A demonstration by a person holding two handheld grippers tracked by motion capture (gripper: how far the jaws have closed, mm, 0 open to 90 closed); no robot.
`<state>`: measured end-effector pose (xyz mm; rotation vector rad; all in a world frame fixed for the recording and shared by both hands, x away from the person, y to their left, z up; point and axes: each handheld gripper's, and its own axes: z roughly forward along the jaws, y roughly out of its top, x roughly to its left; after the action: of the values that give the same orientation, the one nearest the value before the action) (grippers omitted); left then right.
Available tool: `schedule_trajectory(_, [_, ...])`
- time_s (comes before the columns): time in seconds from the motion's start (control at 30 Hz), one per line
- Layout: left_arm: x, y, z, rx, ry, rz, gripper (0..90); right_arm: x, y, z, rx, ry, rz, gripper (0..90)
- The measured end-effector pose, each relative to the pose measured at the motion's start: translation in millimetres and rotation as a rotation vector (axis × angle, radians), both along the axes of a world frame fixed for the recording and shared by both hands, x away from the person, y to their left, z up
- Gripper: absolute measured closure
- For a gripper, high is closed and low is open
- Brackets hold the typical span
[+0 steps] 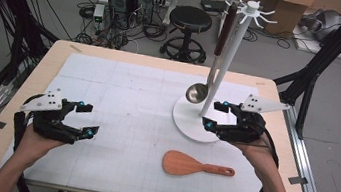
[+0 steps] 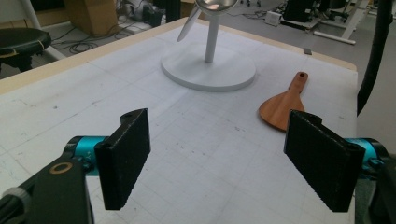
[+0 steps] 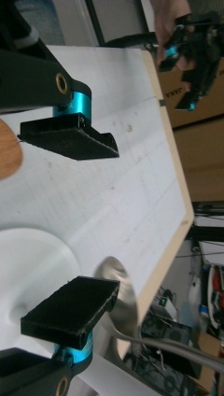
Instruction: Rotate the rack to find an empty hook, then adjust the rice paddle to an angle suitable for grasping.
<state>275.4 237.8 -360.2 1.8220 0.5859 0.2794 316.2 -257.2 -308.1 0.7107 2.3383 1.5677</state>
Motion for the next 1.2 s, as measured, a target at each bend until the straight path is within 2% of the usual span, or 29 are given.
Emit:
schedule_trajectory(0.27, [-0.3, 0.9, -1.7, -0.004, 0.004, 0.005, 23.2, -5.9, 0.5, -29.0, -0.029, 0.049, 0.012, 29.7])
schedule_trajectory(0.5, [-1.1, 1.0, -2.7, -0.002, 0.003, 0.005, 23.2, -11.0, -1.8, -48.2, -0.049, 0.064, 0.01, 30.0])
schedule_trajectory(0.63, [-1.5, 0.1, -3.6, 0.005, 0.004, 0.006, 23.2, -15.9, -2.9, -58.2, -0.078, 0.079, 0.02, 32.7])
schedule_trajectory(0.8, [-1.7, -0.8, -5.0, 0.01, 0.008, 0.008, 23.2, -24.5, -5.7, -73.6, -0.115, 0.09, 0.053, 47.6])
schedule_trajectory(0.97, [-1.6, -0.8, -5.9, 0.01, 0.012, 0.013, 23.2, -34.3, -9.1, -90.0, -0.158, 0.106, 0.085, 68.9])
schedule_trajectory(1.1, [-1.5, -0.8, -6.4, 0.008, 0.012, 0.013, 23.2, -40.4, -11.1, -99.9, -0.189, 0.117, 0.118, 80.5])
schedule_trajectory(1.2, [-1.6, -0.9, -6.8, 0.009, 0.013, 0.014, 23.2, -44.3, -10.3, -106.9, -0.213, 0.128, 0.143, 85.2])
